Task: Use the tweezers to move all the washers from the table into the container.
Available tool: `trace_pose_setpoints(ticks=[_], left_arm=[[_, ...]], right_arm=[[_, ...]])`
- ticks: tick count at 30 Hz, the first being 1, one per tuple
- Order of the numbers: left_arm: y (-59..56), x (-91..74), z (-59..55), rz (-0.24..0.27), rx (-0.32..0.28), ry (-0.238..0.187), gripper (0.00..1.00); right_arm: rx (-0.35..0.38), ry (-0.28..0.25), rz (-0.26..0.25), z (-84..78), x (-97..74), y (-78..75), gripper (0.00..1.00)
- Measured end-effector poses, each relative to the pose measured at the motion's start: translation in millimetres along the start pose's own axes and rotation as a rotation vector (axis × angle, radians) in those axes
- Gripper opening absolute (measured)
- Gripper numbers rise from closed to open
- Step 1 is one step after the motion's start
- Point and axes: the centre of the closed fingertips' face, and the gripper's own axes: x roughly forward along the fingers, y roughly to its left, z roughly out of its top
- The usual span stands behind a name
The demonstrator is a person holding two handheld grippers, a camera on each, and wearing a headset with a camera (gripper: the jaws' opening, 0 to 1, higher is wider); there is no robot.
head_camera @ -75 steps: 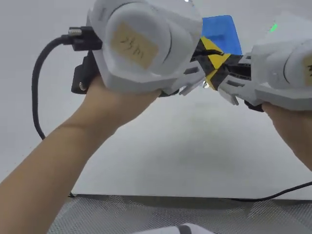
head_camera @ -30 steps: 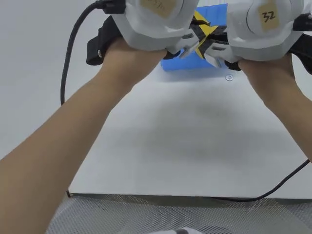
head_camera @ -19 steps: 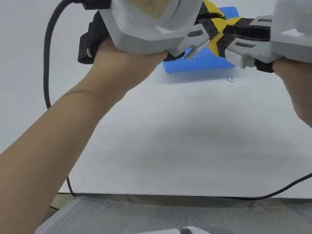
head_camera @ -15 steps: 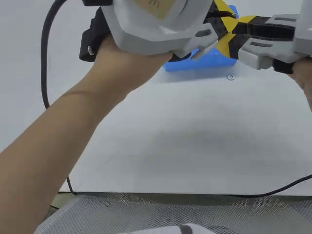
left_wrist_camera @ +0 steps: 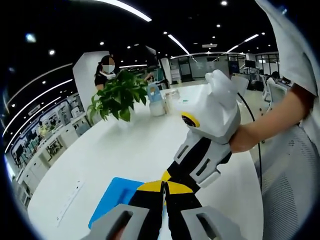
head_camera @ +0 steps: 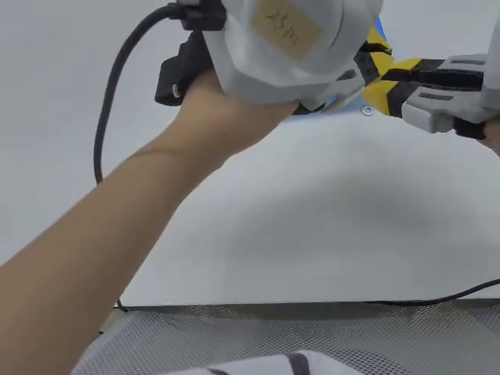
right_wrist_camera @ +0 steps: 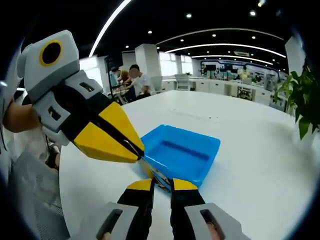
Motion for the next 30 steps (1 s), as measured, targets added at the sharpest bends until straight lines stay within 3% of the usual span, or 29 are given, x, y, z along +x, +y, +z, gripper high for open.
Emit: trace_pose_setpoints(ticks=[2,15,30], left_arm=[[-5.0,2.0,-0.8,-0.009,0.001,0.006,0.00],[0.6,18.4,-18.6,-0.051,-0.036,0.027,0.00],[-2.3,16.5,-16.5,-0.047,-0.047,0.026,0.00]], right_arm=[[0.009,0.008,-0.005,-4.0,0.0,-1.5,0.09],[0.021,0.068,0.001,-23.7,2.8,-7.6,0.09],[0.016,0.070,0.012,-22.5,6.0,-5.2,0.09]])
